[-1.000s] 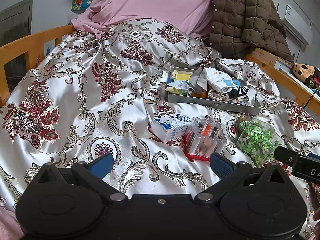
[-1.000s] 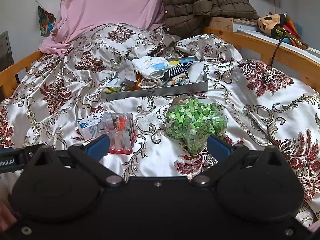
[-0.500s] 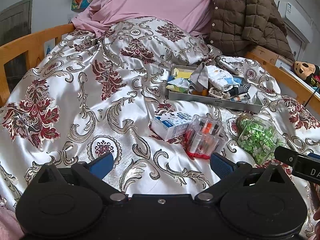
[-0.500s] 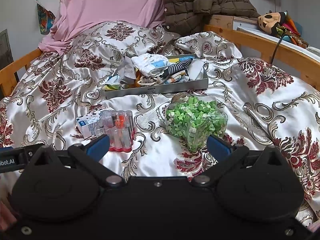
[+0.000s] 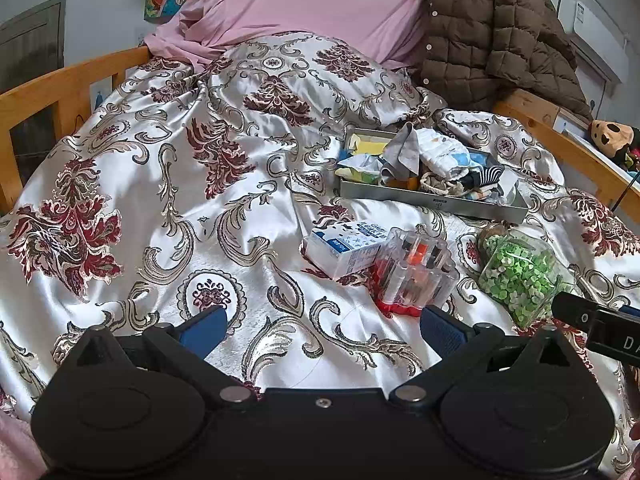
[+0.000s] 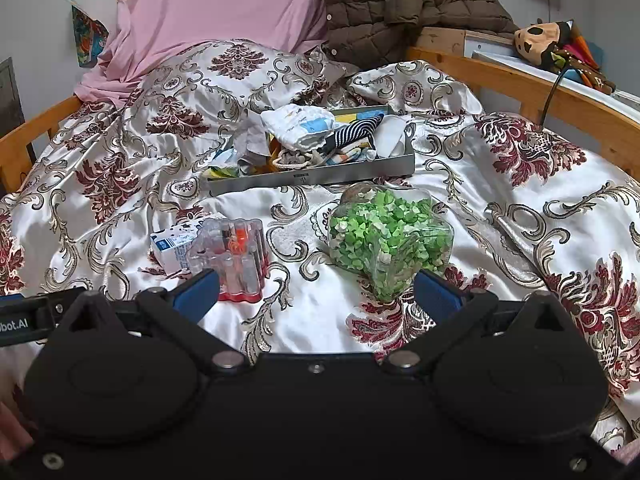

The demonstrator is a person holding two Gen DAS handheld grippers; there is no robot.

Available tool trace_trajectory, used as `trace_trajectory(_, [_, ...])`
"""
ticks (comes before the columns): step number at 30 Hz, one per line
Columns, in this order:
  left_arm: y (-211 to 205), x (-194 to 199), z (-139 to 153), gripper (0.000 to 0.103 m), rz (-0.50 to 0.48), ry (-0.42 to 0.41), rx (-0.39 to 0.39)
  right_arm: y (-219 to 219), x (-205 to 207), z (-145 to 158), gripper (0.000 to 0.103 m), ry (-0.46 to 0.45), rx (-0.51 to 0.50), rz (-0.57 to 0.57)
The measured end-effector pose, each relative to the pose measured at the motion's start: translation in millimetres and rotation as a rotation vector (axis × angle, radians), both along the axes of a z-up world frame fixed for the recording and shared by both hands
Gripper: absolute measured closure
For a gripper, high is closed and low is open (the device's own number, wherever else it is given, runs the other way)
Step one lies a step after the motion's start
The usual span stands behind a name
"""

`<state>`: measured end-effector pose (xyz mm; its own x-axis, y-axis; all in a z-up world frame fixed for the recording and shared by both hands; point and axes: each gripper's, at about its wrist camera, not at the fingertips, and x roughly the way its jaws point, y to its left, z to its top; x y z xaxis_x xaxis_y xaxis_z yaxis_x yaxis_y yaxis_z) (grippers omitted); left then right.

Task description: Organize soft objects

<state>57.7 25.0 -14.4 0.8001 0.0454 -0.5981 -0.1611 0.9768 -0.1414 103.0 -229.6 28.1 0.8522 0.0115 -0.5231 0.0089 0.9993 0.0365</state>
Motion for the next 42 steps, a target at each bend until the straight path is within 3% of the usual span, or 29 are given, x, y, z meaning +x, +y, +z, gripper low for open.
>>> trace_trajectory(22, [2.2, -0.5, -2.0, 0.001, 0.005, 0.009, 0.007, -2.8, -1.0, -3.8, 0.001, 0.002, 0.003, -0.011])
trace_trajectory(29, [0.1, -2.1, -1.1, 0.001, 0.038, 0.038, 0.076, -3.2, -0.7, -3.6, 0.001, 0.002, 0.003, -0.011])
trace_trajectory(42, [-1.2, -0.5, 1.2, 0.001, 0.042, 0.060, 0.053, -2.5, -1.0, -3.8, 0.001, 0.004, 0.004, -0.014])
